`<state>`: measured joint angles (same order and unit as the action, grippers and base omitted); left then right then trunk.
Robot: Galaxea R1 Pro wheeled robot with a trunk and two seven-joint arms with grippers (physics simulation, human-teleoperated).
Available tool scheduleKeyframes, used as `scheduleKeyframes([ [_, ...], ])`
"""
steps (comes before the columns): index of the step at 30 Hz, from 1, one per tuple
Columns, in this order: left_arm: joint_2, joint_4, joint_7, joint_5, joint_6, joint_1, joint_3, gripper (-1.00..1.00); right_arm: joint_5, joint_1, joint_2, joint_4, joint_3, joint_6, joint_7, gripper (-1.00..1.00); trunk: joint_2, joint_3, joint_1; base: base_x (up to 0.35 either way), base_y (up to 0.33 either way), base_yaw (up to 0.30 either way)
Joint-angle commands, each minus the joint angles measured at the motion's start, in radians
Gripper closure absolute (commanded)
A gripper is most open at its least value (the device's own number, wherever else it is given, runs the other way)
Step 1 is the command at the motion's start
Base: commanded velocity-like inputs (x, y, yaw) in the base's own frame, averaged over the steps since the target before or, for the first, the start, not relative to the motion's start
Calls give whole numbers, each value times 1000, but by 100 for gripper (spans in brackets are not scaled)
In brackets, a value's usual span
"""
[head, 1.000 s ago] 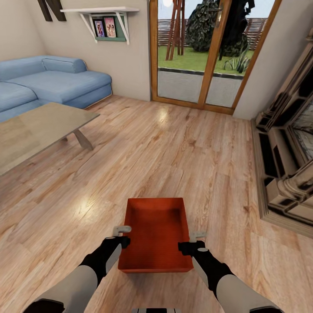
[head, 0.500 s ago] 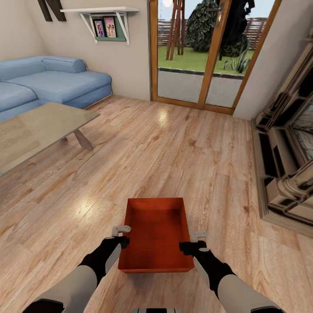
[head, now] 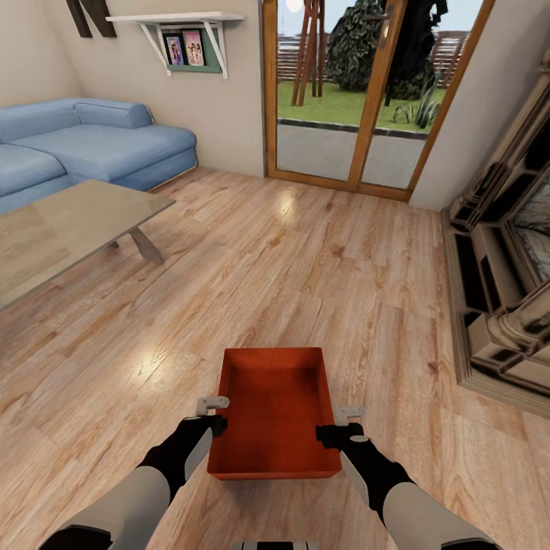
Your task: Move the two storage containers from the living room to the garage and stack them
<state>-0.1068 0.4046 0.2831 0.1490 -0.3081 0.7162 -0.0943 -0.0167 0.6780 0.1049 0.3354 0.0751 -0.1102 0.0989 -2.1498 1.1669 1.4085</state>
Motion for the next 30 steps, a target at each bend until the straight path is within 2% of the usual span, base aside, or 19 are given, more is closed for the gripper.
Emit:
scheduleKeyframes([
  [1, 1, 2, 9, 11, -5, 0, -8, -100, -2, 0, -1, 2, 8, -8, 7, -100, 0, 1, 0, 0, 0, 0],
  [10, 1, 2, 10, 11, -3, 0, -10, -100, 1, 0, -1, 2, 8, -8, 8, -100, 0, 1, 0, 0, 0, 0],
  [15, 0, 1, 10, 11, -3, 0, -9, -100, 3, 0, -1, 2, 7, -8, 8, -100, -35, 16, 19, 0, 0, 0],
  [30, 10, -4, 8, 12, -3, 0, -8, -100, 6, 0, -1, 2, 5, -6, 8, -100, -35, 16, 19, 0, 0, 0],
])
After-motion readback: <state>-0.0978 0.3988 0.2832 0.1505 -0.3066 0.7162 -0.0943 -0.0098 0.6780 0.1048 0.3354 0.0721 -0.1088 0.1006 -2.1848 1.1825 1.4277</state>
